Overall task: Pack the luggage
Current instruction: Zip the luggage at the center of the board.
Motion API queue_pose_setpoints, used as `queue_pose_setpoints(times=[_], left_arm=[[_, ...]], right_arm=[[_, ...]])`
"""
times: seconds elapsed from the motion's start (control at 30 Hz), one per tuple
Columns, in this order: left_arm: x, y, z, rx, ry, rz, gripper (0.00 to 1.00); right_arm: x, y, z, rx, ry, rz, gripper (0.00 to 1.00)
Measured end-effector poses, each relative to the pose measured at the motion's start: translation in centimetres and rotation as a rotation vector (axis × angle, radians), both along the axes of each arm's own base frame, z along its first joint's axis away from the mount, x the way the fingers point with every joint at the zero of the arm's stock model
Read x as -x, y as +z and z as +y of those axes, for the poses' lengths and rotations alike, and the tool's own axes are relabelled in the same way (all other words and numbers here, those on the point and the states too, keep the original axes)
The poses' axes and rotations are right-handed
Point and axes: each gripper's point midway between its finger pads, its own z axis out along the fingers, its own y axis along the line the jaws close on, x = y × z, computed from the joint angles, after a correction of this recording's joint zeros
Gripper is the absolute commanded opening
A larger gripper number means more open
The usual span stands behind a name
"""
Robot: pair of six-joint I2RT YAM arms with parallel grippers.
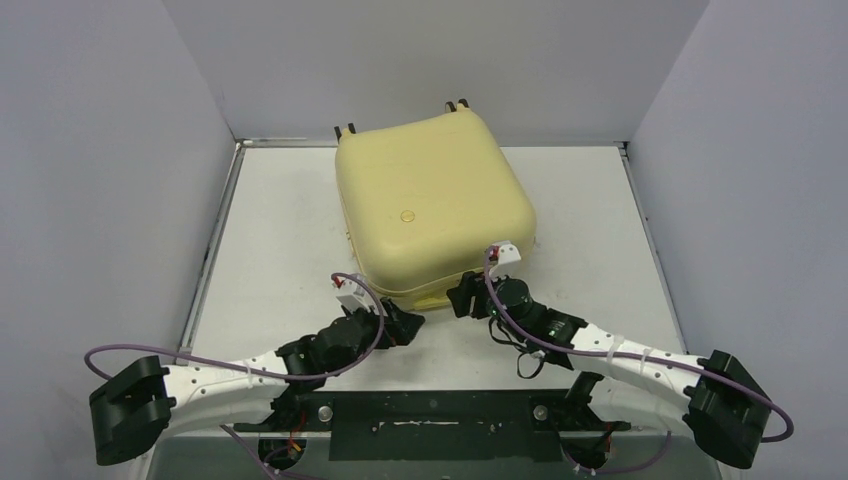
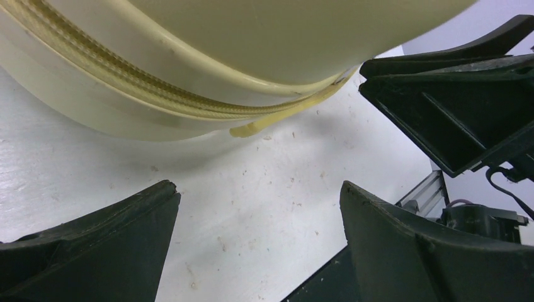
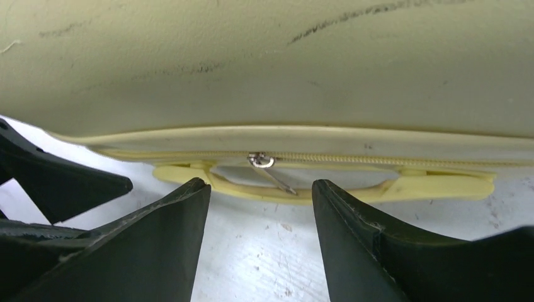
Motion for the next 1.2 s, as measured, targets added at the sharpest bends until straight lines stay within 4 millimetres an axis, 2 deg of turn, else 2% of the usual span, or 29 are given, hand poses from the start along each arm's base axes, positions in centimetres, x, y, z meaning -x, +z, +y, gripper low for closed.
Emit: queue_pose_setpoints(times=[0.13,0.27,0.4,0.53,0.73,0.9,1.0,1.2], left_arm=[[-0.9,-0.4,-0.3,0.008,0.040,-0.011,0.97],[-1.8,-0.9,-0.7,0.008,0.075,-0.024,0.95],[-2.4,-1.8,-1.1,-0.023,0.095,-0.022,0.86],[-3.1,-2.4,-1.4,-0.035,0.120,-0.016,0.79],[-4.0,-3.3,-1.2,-0.030,0.158,0.001,0.74],[-4.8,-3.7,-1.3,-0.005,0.173,0.017,0.74],[-5.2,-3.7,-1.8,0.013,0.172,0.023,0.78],[-5.7,-3.5,-2.4,0.062,0.173,0.038,0.92]], right_arm=[[-1.0,-0.2,0.5,-0.006,-0.031,-0.029,0.53],[-1.7,-1.3,1.1,0.008,-0.045,-0.028,0.40],[-1.9,-2.5,1.1,0.040,-0.046,-0.015,0.20],[-1.6,-1.9,1.8,0.021,-0.015,-0.021,0.10],[-0.8,-1.4,1.7,0.020,0.026,-0.014,0.00],[-0.8,-0.8,1.0,0.002,0.017,-0.022,0.00],[-1.1,-0.6,0.6,0.003,-0.005,-0.025,0.00],[-1.5,-0.7,0.1,0.015,-0.028,-0.031,0.00]])
